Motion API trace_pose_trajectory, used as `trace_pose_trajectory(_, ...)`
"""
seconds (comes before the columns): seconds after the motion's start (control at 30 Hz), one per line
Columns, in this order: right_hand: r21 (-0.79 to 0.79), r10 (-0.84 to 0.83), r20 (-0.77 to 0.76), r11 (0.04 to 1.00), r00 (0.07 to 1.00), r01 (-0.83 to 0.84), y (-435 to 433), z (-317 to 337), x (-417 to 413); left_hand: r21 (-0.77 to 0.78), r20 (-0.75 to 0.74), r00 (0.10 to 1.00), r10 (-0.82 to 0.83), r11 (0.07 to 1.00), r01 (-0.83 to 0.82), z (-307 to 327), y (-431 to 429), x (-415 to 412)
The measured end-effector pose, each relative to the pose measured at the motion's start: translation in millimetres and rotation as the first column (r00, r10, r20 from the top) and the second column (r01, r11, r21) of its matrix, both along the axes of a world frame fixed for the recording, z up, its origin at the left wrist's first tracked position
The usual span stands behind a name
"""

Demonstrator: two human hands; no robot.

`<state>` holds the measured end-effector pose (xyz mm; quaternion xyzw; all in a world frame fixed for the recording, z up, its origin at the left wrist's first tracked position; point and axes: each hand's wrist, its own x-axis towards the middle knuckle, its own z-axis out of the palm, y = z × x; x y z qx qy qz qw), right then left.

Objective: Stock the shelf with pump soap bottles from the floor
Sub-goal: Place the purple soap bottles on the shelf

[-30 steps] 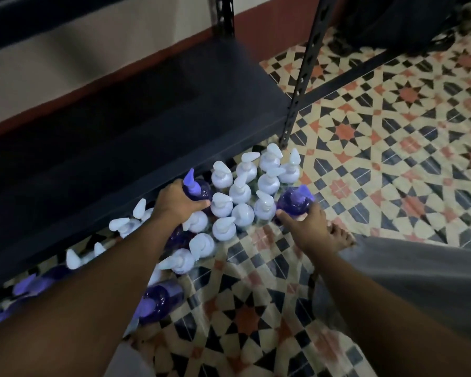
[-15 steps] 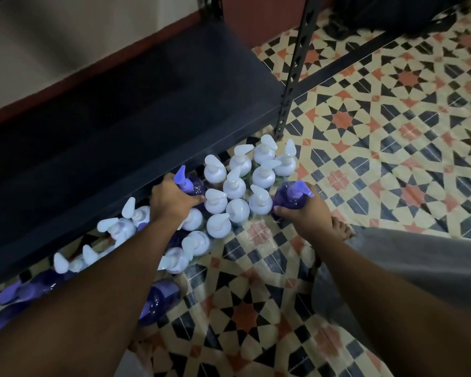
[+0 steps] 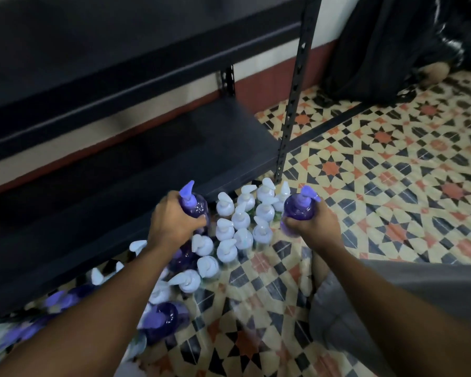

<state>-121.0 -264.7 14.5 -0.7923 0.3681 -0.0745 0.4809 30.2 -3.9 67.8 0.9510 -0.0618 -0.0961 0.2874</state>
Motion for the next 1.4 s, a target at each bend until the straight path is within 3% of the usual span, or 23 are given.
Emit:
trace_pose_trajectory(0.27,0.001,0.217,0.253,0.975,0.943,-0.224,26.0,152.9,8.8,-0.246,0.192,0.981,-0.005,0.968,0.053,139.3,38.3,-38.2)
trace_pose_trajectory(0.4,0.007,0.377,0.348,0.915,0.859,-0.404,56.7,229.7,4.9,-0.508,0.166,0.98,0.107,0.861,-0.008,195.2,64.0,-70.5)
trace_pose_trajectory(0.5,0.045,0.439,0.412,0.865,0.799,-0.499,83.0,273.1,-6.2,-0.72,0.086,0.98,0.18,0.691,-0.064,214.8,83.7,-98.3)
trace_pose_trajectory(0.6,0.129,0.404,0.462,0.85,0.789,-0.511,105.7,292.2,-18.2,-0.907,-0.092,0.973,0.213,0.386,-0.17,215.9,94.9,-123.8)
trace_pose_trajectory(0.63,0.174,0.375,0.472,0.847,0.798,-0.501,112.8,294.2,-21.6,-0.932,-0.158,0.965,0.209,0.291,-0.215,215.9,95.6,-132.0)
trace_pose_trajectory(0.7,0.277,0.334,0.48,0.819,0.811,-0.502,126.1,293.2,-27.3,-0.93,-0.272,0.943,0.194,0.199,-0.309,215.4,97.2,-144.3)
trace_pose_trajectory(0.83,0.495,0.255,0.519,0.689,0.816,-0.53,154.3,277.8,-34.0,-0.905,-0.384,0.918,0.096,0.16,-0.395,211.8,109.0,-151.9)
trace_pose_trajectory(0.97,0.592,0.212,0.51,0.616,0.834,-0.519,179.0,262.8,-29.6,-0.884,-0.453,0.891,0.036,0.115,-0.454,208.3,121.2,-155.5)
trace_pose_trajectory(1.4,0.456,0.403,0.524,0.612,0.75,-0.647,186.2,270.4,19.5,-0.905,-0.404,0.914,0.036,0.135,-0.405,221.2,108.2,-127.2)
